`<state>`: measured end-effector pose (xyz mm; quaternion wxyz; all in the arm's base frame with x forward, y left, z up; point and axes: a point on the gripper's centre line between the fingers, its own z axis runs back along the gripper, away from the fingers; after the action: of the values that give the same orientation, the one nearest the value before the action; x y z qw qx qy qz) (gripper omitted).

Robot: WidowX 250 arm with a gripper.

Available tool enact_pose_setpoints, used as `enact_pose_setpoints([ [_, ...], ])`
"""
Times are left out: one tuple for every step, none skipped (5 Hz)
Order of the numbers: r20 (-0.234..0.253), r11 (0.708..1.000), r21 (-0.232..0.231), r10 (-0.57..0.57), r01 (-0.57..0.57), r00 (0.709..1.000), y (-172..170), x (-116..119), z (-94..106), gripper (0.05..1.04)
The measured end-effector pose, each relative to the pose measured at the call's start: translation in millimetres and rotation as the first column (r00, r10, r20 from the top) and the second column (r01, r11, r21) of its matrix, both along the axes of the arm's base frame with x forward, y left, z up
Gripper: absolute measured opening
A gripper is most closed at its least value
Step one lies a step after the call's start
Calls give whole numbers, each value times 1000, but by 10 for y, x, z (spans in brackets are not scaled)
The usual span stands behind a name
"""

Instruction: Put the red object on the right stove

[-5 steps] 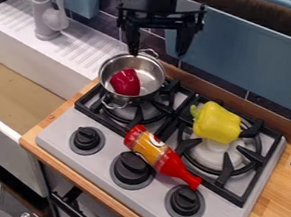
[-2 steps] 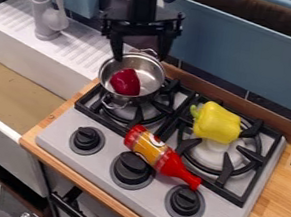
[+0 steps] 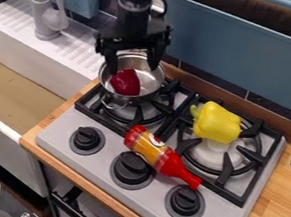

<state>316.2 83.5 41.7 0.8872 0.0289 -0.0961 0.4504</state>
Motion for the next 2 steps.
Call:
enact_pose_setpoints([
  [17, 998, -1, 63, -63, 998, 9, 5, -74, 999],
  [39, 992, -3, 124, -124, 991, -10, -4, -137, 999],
])
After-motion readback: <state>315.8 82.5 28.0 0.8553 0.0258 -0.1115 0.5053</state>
